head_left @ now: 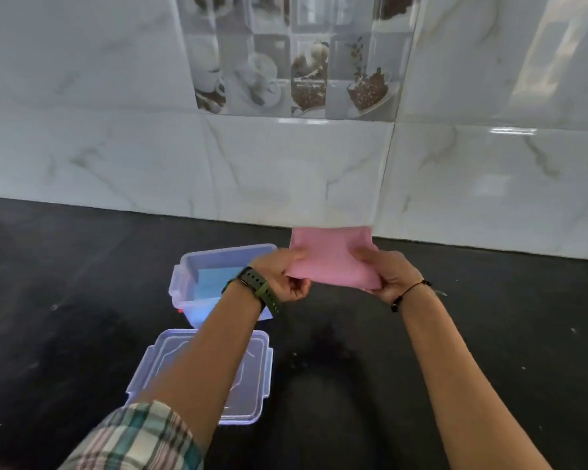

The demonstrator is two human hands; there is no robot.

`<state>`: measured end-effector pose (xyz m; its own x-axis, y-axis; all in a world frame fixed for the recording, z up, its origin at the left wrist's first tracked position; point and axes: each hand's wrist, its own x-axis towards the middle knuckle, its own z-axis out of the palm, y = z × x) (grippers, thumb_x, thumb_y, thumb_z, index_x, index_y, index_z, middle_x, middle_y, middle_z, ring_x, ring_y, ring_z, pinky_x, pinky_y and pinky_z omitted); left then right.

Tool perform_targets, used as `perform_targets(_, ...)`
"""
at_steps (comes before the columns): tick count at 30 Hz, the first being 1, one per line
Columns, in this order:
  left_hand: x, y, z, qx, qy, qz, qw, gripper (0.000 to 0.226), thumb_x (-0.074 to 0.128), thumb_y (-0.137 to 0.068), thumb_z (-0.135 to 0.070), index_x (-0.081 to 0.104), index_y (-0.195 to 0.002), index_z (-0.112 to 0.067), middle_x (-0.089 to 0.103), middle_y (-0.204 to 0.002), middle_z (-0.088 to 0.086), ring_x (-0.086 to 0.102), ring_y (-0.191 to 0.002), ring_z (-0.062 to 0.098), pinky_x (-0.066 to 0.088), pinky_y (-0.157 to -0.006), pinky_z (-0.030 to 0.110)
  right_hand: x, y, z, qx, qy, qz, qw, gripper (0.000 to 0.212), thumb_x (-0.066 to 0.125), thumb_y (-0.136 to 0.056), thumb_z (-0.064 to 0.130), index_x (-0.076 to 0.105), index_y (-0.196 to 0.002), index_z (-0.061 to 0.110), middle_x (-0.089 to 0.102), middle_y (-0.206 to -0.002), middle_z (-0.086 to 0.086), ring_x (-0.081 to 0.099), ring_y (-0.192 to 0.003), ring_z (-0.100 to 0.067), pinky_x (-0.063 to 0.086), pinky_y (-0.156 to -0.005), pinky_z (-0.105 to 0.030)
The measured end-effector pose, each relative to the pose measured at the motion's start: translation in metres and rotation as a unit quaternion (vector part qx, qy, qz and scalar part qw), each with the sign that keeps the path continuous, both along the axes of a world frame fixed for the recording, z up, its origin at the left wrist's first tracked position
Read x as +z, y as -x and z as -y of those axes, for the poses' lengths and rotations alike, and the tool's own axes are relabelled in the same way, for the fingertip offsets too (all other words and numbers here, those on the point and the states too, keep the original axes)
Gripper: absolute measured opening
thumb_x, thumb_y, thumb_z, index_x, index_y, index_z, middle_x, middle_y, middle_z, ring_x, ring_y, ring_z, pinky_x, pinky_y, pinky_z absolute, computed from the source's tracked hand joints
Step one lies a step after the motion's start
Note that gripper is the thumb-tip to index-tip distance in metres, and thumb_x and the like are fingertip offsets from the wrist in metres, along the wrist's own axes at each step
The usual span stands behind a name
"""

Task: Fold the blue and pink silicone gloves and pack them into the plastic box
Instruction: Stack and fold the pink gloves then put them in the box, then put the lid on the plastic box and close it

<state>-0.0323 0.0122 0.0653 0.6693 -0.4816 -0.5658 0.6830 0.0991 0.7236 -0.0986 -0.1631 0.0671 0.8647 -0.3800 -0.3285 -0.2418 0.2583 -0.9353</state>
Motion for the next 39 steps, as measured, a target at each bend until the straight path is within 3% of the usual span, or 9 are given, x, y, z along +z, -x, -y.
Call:
perform_targets(3, 0.030, -0.017, -0.054, 0.049, -0.008, 0.075, 0.996, 0.011, 0.059, -0.089, -0.019, 0.054, -0.081, -0.014, 0.055, -0.077, 0.004, 0.052, -0.068, 0.018, 0.053, -0.052, 0.025, 0.023, -0.042, -0.042, 0.065, 0.002, 0.028, 0.997, 0.052, 0.072, -0.079, 0.014, 0.054, -0.124, -0.002, 0.061, -0.123, -0.017, 0.059, -0.112, -0.033, 0.047, -0.100, -0.049)
perform_targets(8, 0.028, -0.042, -0.118, 0.121, -0.172, 0.157, 0.965, 0.005, 0.058, -0.090, -0.013, 0.057, -0.087, -0.009, 0.060, -0.097, 0.012, 0.057, -0.082, 0.024, 0.047, -0.065, 0.033, 0.022, -0.089, -0.103, 0.144, 0.033, 0.006, 0.989, 0.044, 0.069, -0.077, 0.000, 0.055, -0.117, -0.010, 0.060, -0.121, -0.023, 0.059, -0.102, -0.038, 0.051, -0.086, -0.051)
perform_targets(13, -0.013, -0.052, -0.133, 0.118, -0.378, 0.186, 0.899, 0.044, 0.052, -0.088, -0.009, 0.046, -0.129, 0.006, 0.054, -0.132, 0.018, 0.051, -0.122, 0.033, 0.041, -0.106, 0.039, -0.022, -0.110, -0.135, 0.170, 0.176, -0.043, 0.969, 0.026, 0.066, -0.077, 0.010, 0.060, -0.097, -0.005, 0.062, -0.099, -0.016, 0.060, -0.092, -0.031, 0.050, -0.080, -0.036)
perform_targets(17, -0.024, -0.057, -0.126, 0.059, -0.503, 0.286, 0.813, 0.036, 0.051, -0.088, -0.008, 0.050, -0.122, 0.002, 0.058, -0.125, 0.019, 0.054, -0.115, 0.033, 0.043, -0.086, 0.031, -0.040, -0.118, -0.144, 0.162, 0.303, -0.039, 0.938, 0.024, 0.063, -0.077, 0.013, 0.064, -0.100, 0.002, 0.066, -0.101, -0.020, 0.052, -0.072, -0.019, 0.045, -0.063, -0.025)
perform_targets(21, -0.038, -0.047, -0.113, -0.040, -0.664, 0.397, 0.633, 0.037, 0.042, -0.087, -0.002, 0.040, -0.124, -0.004, 0.045, -0.127, 0.023, 0.052, -0.111, 0.040, 0.047, -0.086, 0.043, -0.046, -0.119, -0.151, 0.214, 0.497, -0.056, 0.839, 0.073, 0.056, -0.087, 0.024, 0.014, -0.146, 0.015, 0.039, -0.138, -0.022, 0.054, -0.097, -0.030, 0.045, -0.074, -0.032)
perform_targets(24, -0.047, -0.041, -0.113, -0.114, -0.706, 0.509, 0.479, 0.033, 0.039, -0.090, -0.004, 0.053, -0.120, -0.010, 0.040, -0.127, 0.018, 0.041, -0.114, 0.037, 0.044, -0.090, 0.042, -0.041, -0.110, -0.160, 0.248, 0.647, -0.034, 0.720, 0.047, 0.039, -0.095, 0.021, 0.032, -0.141, 0.017, 0.040, -0.139, -0.020, 0.049, -0.119, -0.032, 0.043, -0.096, -0.038)
perform_targets(29, -0.050, -0.020, -0.160, -0.047, -0.595, 0.596, 0.537, 0.041, 0.053, -0.084, 0.001, 0.055, -0.123, -0.011, 0.051, -0.123, 0.014, 0.047, -0.109, 0.031, 0.045, -0.091, 0.034, -0.029, -0.071, -0.155, 0.207, 0.716, 0.118, 0.656, 0.044, 0.052, -0.090, 0.013, 0.041, -0.132, 0.008, 0.049, -0.127, -0.017, 0.047, -0.114, -0.034, 0.044, -0.094, -0.040)
perform_targets(33, -0.078, 0.041, -0.235, -0.152, -0.545, 0.686, 0.457, 0.036, 0.083, -0.057, -0.005, 0.071, -0.090, -0.013, 0.071, -0.090, 0.007, 0.068, -0.078, 0.023, 0.059, -0.066, 0.023, -0.067, -0.004, -0.120, 0.333, 0.693, 0.321, 0.554, 0.034, 0.070, -0.064, -0.008, 0.067, -0.094, 0.008, 0.068, -0.091, -0.011, 0.065, -0.080, -0.028, 0.060, -0.066, -0.036)
perform_targets(39, -0.111, 0.071, -0.275, -0.297, -0.544, 0.678, 0.396, 0.061, 0.091, -0.041, -0.018, 0.071, -0.099, -0.024, 0.074, -0.101, -0.001, 0.072, -0.091, 0.012, 0.058, -0.072, 0.018, -0.109, 0.033, -0.088, 0.457, 0.707, 0.310, 0.441, 0.046, 0.079, -0.063, 0.015, 0.069, -0.107, 0.024, 0.071, -0.107, 0.008, 0.066, -0.100, -0.016, 0.056, -0.083, -0.023)
